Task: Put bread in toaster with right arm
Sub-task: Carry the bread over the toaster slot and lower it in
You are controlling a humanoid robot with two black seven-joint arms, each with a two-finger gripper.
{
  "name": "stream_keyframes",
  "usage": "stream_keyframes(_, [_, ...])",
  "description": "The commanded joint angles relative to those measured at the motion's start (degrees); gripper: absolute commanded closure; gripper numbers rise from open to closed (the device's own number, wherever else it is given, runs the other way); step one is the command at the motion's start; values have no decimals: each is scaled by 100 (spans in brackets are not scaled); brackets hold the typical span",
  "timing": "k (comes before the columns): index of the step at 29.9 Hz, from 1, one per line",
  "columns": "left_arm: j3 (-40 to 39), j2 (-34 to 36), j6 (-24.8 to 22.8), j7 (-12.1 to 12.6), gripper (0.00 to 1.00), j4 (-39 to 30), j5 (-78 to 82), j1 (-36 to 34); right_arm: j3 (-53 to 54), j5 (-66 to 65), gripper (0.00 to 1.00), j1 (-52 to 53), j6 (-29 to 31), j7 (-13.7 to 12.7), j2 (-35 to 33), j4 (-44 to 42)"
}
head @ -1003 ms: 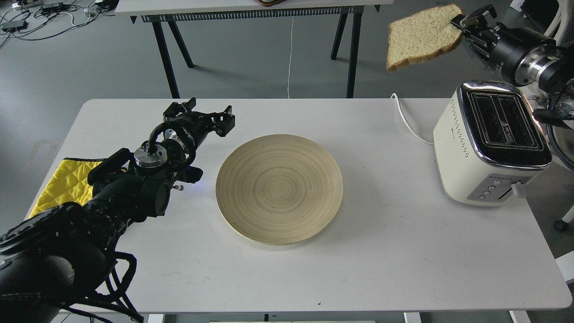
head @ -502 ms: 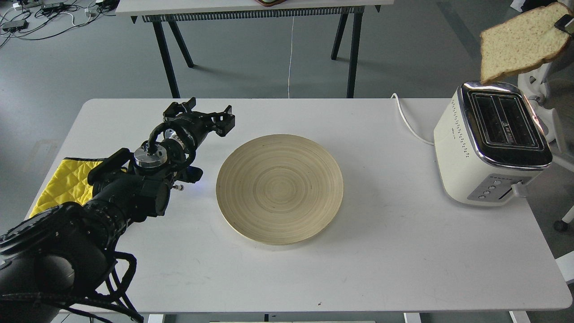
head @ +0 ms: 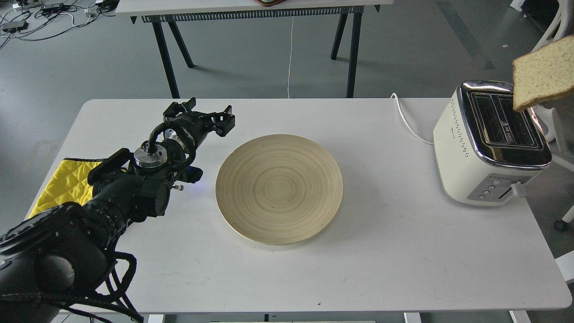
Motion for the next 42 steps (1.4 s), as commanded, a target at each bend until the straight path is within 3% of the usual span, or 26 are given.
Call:
stream_keyframes(1, [0,0,5,0,0,0,0,0,-6,-9,99,-110,15,0,56,37])
stream_keyframes(42, [0,0,-3,0,0,0,0,0,-6,-97,99,-655,-2,-96,364,46])
